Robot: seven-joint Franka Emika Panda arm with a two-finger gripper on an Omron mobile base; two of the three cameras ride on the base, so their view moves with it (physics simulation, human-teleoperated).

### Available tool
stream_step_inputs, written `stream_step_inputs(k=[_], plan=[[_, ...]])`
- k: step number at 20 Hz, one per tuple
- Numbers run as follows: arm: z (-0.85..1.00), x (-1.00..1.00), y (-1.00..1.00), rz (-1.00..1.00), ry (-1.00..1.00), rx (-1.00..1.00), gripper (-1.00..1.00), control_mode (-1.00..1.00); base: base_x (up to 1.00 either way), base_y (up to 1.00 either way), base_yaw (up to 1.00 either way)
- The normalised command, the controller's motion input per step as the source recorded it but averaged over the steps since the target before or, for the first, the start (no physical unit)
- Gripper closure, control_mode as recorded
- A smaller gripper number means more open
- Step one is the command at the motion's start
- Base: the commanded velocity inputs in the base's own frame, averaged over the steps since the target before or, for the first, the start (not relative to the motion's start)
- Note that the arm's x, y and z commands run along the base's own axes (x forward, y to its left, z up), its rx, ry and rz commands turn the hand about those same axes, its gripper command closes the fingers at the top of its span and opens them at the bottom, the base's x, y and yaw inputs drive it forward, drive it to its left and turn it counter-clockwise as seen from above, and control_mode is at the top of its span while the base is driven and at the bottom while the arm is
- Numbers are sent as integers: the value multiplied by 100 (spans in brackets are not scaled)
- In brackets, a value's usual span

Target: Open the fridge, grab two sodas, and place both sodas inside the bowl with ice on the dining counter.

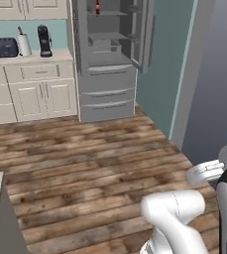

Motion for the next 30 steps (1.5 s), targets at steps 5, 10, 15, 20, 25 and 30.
stream_step_inputs(k=[5,10,15,20,25,30], plan=[[0,0,0,0,0,0,-100,100,100,-33,8],[0,0,0,0,0,0,-100,100,100,-43,6],[0,0,0,0,0,0,-100,100,100,-47,3],[0,0,0,0,0,0,-100,100,100,-37,1],[0,0,0,0,0,0,-100,100,100,-25,2],[0,0,0,0,0,0,-100,100,100,-37,3]])
